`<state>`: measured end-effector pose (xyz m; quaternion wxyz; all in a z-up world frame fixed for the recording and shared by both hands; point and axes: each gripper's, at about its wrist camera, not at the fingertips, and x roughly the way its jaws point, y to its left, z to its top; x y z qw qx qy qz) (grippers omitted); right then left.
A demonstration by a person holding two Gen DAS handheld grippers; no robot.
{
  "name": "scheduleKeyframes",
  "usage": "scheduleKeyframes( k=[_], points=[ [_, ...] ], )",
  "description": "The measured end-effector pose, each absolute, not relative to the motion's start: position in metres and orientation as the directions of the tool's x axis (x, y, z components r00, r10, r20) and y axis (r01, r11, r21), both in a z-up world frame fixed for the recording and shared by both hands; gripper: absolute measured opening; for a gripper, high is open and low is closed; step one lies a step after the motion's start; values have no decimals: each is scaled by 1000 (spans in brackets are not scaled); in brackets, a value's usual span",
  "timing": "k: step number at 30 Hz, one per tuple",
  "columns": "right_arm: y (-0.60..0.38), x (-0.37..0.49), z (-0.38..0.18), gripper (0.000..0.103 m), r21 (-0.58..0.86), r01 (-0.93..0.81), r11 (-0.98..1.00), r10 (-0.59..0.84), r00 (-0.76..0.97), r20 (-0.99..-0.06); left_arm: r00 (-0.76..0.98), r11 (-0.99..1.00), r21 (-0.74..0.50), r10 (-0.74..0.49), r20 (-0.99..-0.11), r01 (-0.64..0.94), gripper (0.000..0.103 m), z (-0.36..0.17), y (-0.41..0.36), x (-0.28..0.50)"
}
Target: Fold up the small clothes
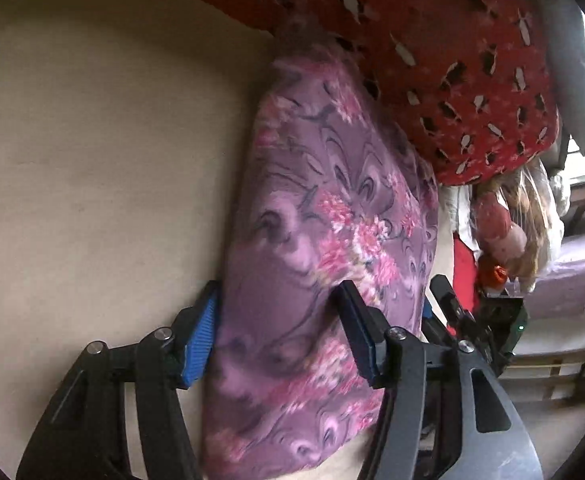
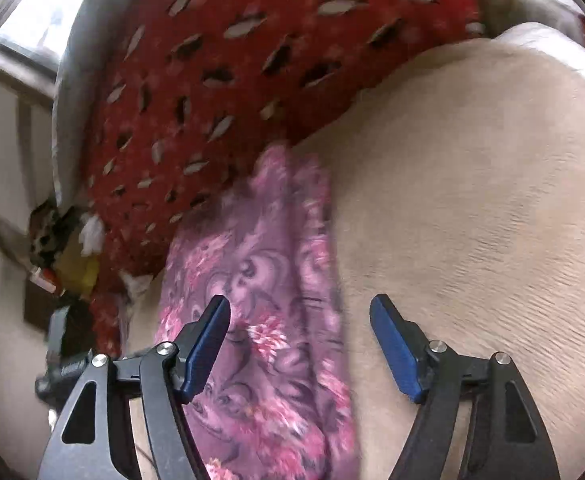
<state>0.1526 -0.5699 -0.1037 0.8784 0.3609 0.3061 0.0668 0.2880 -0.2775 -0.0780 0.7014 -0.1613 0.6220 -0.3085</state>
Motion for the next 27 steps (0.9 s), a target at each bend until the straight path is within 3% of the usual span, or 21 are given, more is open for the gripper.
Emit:
scheduleKeyframes(
  k=[2,5,8,9,11,17,27],
  points=[
    [-560,165,-100,75,653,71,754,369,776,-511,51,754,-608,-637,-769,248,72,-75,-288,286],
    [-543,176,-96,70,539,67,840,318,743,-589,76,779,-574,-607,-791,253,72,-72,-293,282],
    [-529,177,-83,48,450,51,892,264,748,-609,124,819,-513,-554,-823,257,43,-65,-289,279],
    [-526,175,-80,38,434,48,899,254,751,-609,140,828,-492,-539,-831,268,29,-62,-288,277],
    [-522,170,-72,29,411,47,910,232,765,-600,175,832,-470,-531,-829,295,23,-53,-287,270],
    [-511,146,-44,27,363,62,930,175,792,-585,271,836,-429,-525,-807,343,21,-18,-274,242],
    [-446,92,-16,27,414,10,910,241,800,-549,346,842,-431,-530,-775,325,21,21,-194,187]
  ],
)
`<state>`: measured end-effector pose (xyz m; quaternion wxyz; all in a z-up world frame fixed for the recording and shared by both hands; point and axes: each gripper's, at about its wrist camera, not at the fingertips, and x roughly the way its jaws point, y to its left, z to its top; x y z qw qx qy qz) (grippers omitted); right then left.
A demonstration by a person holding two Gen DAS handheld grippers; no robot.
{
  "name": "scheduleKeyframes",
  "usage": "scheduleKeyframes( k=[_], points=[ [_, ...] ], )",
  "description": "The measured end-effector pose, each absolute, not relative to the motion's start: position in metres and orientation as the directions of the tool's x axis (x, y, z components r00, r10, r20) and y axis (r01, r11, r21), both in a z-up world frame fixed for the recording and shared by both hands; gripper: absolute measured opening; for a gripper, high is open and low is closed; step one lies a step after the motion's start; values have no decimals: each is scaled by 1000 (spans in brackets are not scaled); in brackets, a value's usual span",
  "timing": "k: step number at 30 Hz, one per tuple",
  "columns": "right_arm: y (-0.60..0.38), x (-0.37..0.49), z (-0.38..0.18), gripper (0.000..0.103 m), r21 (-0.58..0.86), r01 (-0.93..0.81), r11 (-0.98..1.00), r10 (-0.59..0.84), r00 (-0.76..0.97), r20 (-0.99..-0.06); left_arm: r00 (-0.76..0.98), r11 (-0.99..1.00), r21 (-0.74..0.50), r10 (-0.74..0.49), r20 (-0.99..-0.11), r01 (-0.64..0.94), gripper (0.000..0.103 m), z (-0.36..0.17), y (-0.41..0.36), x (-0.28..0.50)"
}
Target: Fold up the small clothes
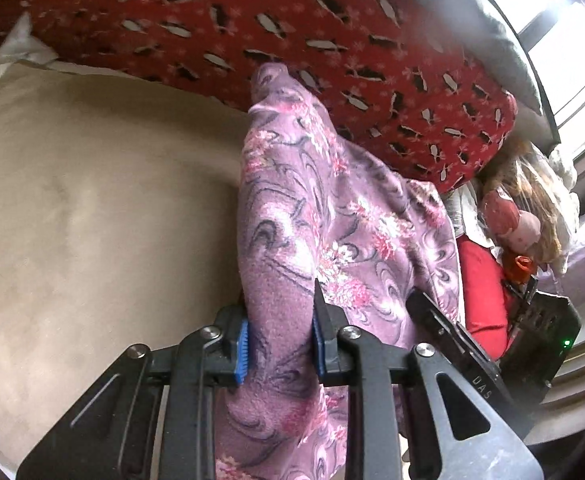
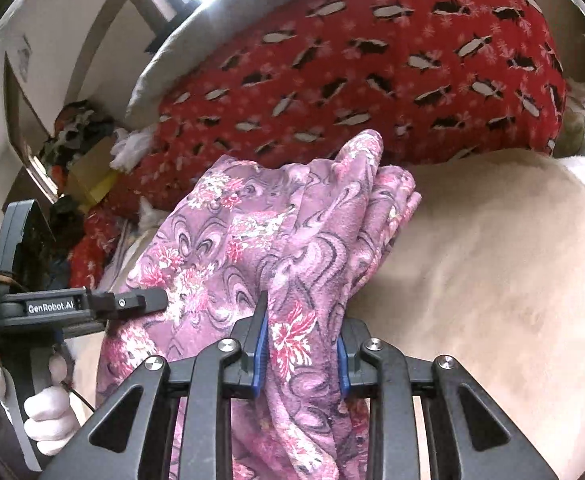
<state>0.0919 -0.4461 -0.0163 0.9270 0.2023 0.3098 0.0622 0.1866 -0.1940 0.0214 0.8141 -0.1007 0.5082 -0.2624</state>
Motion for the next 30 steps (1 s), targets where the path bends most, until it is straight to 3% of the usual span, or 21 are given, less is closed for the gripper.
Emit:
scheduleKeyframes(
  k=[6,10,13,15,22,26,27,29,30],
  points=[
    [-400,74,-28,27,463,-21,886,305,779,-548,356,859,-424,-506,-785,286,21,19,-146,159],
    [-376,64,-53,28,520,-23,854,357,754,-552,321,867,-440,-496,-807,234,22,-14,-112,140],
    [-362,68,-91,29,523,36,851,367,672,-643,232,887,-431,-459,-857,162,25,-58,-98,142],
    [-361,65,-104,35,526,63,848,361,658,-660,202,864,-488,-504,-840,126,29,-74,-82,143],
    [-396,74,-74,39,597,119,793,330,740,-586,286,813,-557,-581,-762,170,29,-31,-77,162],
    [-395,113,-75,39,575,138,806,319,718,-619,320,841,-489,-540,-778,230,31,-18,-114,187],
    [-393,118,-75,35,571,132,810,315,723,-615,330,856,-458,-515,-791,239,31,-20,-121,191],
    [-393,123,-70,11,542,100,834,293,753,-590,339,888,-390,-454,-824,242,31,-33,-136,205],
    [-395,124,-72,9,521,108,847,269,757,-595,329,902,-365,-425,-843,228,31,-46,-143,215]
  ],
)
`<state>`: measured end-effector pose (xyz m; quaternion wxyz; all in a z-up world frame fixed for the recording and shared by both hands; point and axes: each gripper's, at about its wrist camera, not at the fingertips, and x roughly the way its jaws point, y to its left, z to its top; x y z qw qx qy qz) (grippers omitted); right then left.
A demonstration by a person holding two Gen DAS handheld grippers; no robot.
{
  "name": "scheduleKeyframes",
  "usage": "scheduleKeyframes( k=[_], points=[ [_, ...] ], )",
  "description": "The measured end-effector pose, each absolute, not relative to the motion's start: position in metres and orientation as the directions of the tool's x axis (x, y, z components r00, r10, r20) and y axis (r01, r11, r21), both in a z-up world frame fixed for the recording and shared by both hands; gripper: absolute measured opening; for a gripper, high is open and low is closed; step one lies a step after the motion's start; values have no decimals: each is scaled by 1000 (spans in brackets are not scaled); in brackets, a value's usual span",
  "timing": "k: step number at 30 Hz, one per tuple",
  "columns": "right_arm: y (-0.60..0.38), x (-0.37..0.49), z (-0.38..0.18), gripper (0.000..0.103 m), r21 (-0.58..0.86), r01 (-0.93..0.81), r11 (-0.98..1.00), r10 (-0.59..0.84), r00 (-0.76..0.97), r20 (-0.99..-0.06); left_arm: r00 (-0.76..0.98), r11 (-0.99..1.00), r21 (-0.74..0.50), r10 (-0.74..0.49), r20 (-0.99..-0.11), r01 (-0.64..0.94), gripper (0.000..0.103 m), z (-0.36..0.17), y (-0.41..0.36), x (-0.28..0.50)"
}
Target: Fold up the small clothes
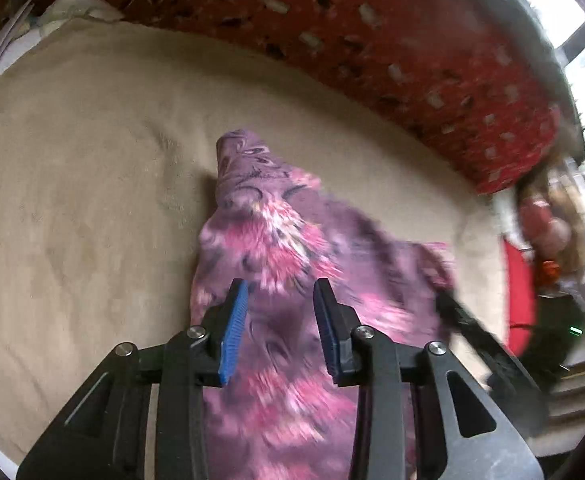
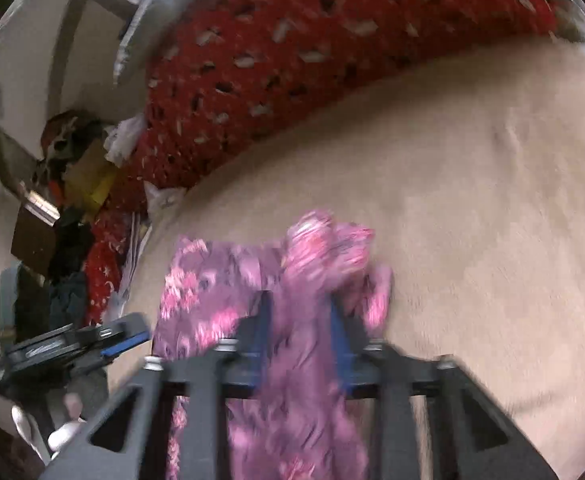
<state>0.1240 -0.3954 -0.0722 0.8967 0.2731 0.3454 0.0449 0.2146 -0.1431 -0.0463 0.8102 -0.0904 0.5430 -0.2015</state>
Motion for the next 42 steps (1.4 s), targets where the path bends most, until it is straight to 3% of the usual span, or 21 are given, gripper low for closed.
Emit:
scheduleKeyframes(
  k=[3,6,7,10,11,13,14,17,20,21,25,29,33,35,36,37,40,42],
  points=[
    [-408,131,-106,8,504,166,848,263,693,-671,340,915,-333,-396,-853,228,31,-62,-149,224],
    [-411,127,-102,11,512,147,846,272,707,-653,338,921,-273,-360,-870,279,31,-53,-155,223],
    [-411,123,-96,20,501,158,851,257,706,-660,322,916,-281,-368,-872,285,31,-48,-151,221],
    [-405,96,-72,21,495,94,864,268,746,-609,320,893,-338,-427,-846,298,32,-35,-131,203],
    [-399,84,-64,21,499,48,865,290,764,-576,329,884,-354,-446,-832,305,34,-33,-123,192],
    [-384,66,-59,24,492,-16,870,322,775,-544,338,883,-370,-456,-824,290,53,-39,-114,176],
    [-377,65,-63,24,480,-24,877,323,770,-551,330,885,-376,-454,-828,275,54,-49,-111,168],
    [-360,72,-97,21,379,33,925,257,681,-686,273,913,-320,-385,-882,253,56,-82,-117,161],
    [-363,62,-92,19,373,66,925,227,693,-685,236,898,-382,-429,-872,219,56,-80,-103,154],
    [-363,57,-87,23,381,74,922,226,696,-682,240,894,-392,-438,-866,218,56,-75,-97,149],
    [-350,19,-65,26,399,-19,917,294,708,-642,272,890,-393,-447,-852,231,56,-71,-76,123],
    [-347,-7,-89,31,389,46,920,269,647,-713,198,875,-448,-479,-855,181,56,-99,-65,110],
    [-357,-41,-102,32,470,98,877,311,631,-711,200,873,-455,-483,-852,174,56,-101,-58,96],
    [-353,-52,-106,31,455,89,886,314,608,-729,204,878,-442,-473,-857,182,56,-101,-57,88],
    [-352,-55,-105,22,453,66,889,325,608,-725,205,881,-435,-468,-859,186,56,-101,-58,87],
    [-348,-61,-102,4,451,32,892,336,620,-709,209,884,-428,-462,-862,187,56,-103,-58,86],
    [-352,-67,-91,4,451,20,892,319,678,-663,218,890,-416,-451,-866,187,58,-110,-59,85],
    [-365,-56,-110,4,416,103,903,263,634,-727,220,889,-415,-451,-865,193,59,-113,-61,85]
  ],
)
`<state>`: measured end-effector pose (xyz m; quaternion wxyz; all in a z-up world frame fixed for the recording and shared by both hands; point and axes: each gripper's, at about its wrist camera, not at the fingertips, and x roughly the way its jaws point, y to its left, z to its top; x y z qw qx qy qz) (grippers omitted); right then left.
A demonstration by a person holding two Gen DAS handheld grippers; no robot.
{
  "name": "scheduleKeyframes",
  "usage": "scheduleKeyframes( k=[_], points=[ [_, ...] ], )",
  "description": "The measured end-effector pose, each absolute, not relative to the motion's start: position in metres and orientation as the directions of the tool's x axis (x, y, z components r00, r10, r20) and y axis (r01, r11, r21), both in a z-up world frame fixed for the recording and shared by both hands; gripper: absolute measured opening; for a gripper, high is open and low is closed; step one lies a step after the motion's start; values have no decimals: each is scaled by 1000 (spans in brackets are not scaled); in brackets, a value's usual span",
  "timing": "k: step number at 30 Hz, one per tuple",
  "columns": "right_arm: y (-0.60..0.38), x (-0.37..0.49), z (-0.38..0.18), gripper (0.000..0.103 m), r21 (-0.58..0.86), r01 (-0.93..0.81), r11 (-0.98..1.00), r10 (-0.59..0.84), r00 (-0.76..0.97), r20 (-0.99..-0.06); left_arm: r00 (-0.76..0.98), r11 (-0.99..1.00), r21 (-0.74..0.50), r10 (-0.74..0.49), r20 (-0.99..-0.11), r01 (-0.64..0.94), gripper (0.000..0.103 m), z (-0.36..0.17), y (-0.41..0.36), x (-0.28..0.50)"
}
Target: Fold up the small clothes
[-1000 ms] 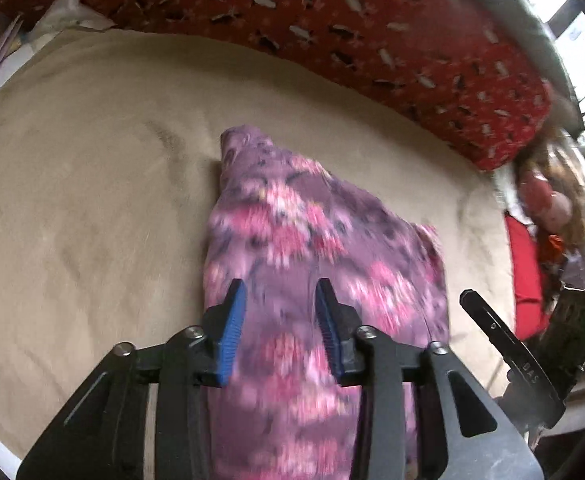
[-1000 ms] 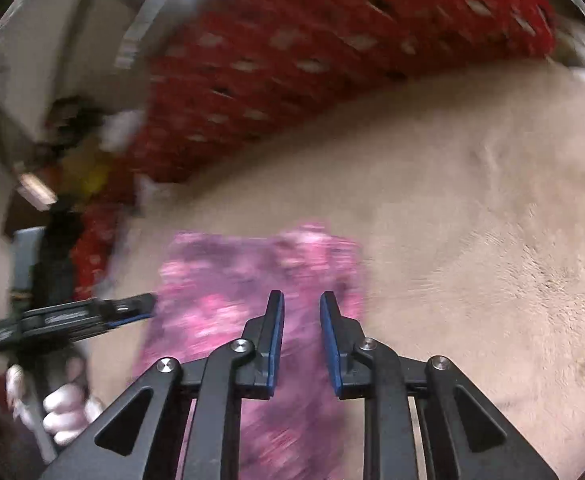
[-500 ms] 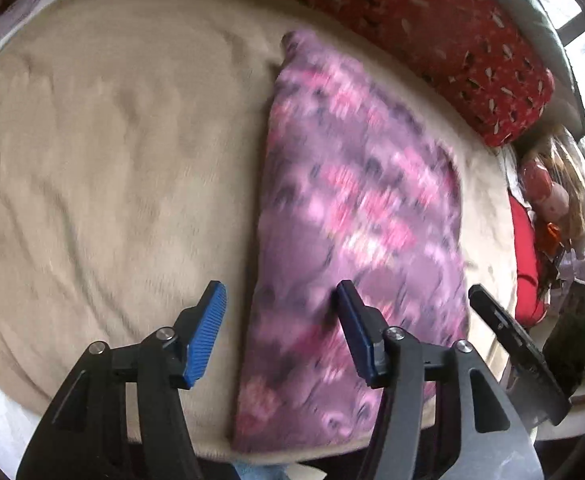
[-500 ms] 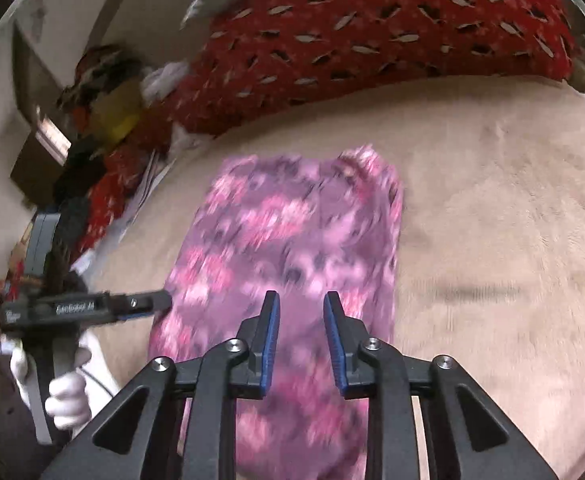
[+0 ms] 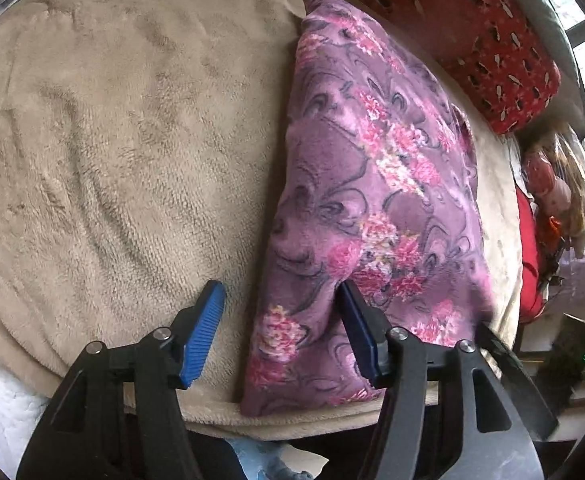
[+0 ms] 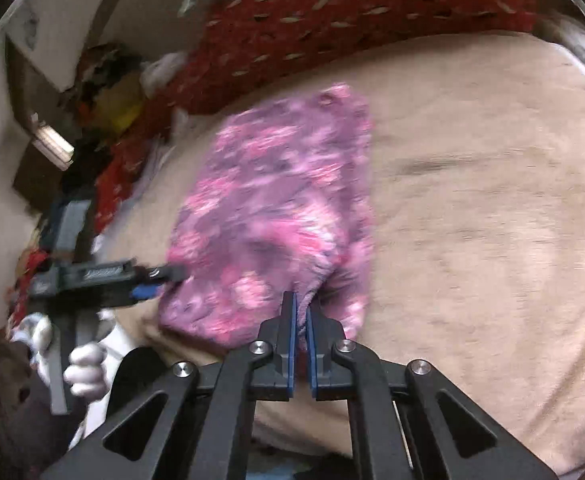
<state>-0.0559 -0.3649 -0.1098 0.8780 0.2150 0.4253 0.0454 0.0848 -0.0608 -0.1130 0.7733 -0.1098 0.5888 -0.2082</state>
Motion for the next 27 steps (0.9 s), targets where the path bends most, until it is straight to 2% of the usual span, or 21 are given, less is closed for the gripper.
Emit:
scheduleKeyframes(
  k=[2,4,6,8,10,12,16,18,20,25,27],
  points=[
    [-371,-52,-128,7,435,150,888,280,575,-769,218,894,-398,-438,-872,204,59,-110,-60,83],
    [-371,-58,-119,14,457,152,876,282,609,-741,235,898,-383,-428,-872,216,59,-102,-58,79],
    [-368,-63,-97,15,456,132,880,262,666,-698,256,891,-389,-443,-860,234,59,-92,-58,76],
    [-359,-62,-76,19,427,86,900,243,713,-658,271,884,-393,-454,-849,252,59,-84,-62,73],
    [-349,-54,-64,27,386,47,921,225,745,-628,292,892,-365,-436,-851,266,60,-82,-70,73],
    [-342,-45,-68,32,356,35,934,213,746,-632,290,905,-335,-405,-867,262,61,-90,-76,76],
    [-340,-11,-120,31,290,98,952,168,625,-763,262,917,-316,-375,-889,242,65,-114,-83,83],
    [-349,-14,-121,32,377,123,918,212,651,-729,273,918,-296,-365,-890,265,65,-107,-84,79],
    [-355,-15,-112,33,406,143,903,220,658,-720,292,917,-286,-365,-884,280,65,-97,-85,76],
    [-350,-4,-76,36,381,101,919,187,739,-647,393,921,-260,-363,-845,291,65,-72,-93,88],
    [-342,10,-78,38,345,97,933,169,730,-663,401,928,-235,-340,-851,288,65,-77,-99,98]
  ],
)
